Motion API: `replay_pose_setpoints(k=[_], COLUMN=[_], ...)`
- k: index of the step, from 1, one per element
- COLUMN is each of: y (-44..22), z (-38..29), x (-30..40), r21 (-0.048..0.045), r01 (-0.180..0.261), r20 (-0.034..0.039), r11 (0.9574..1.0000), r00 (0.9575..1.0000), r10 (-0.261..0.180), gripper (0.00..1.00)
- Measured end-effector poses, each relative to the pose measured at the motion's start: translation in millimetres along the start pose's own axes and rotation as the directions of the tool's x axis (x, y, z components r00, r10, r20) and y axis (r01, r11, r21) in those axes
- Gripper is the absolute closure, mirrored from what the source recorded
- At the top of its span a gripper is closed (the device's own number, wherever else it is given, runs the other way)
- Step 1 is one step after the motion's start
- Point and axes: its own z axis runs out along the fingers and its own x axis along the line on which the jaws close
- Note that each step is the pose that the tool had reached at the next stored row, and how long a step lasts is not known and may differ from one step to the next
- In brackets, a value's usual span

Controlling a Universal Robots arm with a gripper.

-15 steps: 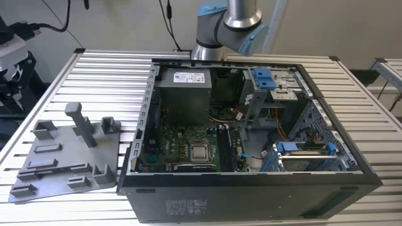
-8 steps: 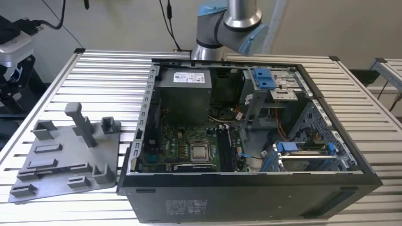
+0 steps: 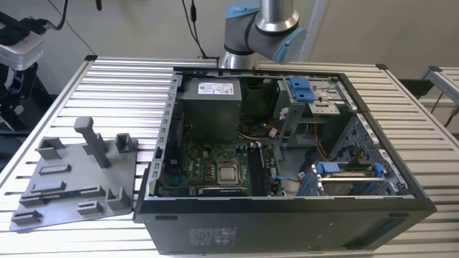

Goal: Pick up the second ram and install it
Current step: 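Pick up the second ram and move it above second insertion slot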

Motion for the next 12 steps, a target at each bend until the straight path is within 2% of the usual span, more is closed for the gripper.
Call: replay_pose_setpoints(k=[3, 6, 9, 12], y=[0.0, 0.0, 0.0, 0.0], z=[0.0, 0.2, 0.2, 0.4], x=[0.0, 0.0, 0.0, 0.0], r21=[-0.0006, -0.001, -0.0019, -0.0027], r01=[0.054, 0.108, 0.163, 0.216], r20=[-0.0022, -0.0042, -0.0065, -0.0087], r11=[0.9985, 0.9941, 0.9866, 0.9764], r00=[0.9985, 0.9941, 0.9866, 0.9764], r10=[-0.054, -0.108, -0.163, -0.216], gripper=[0.89, 0.89, 0.89, 0.89])
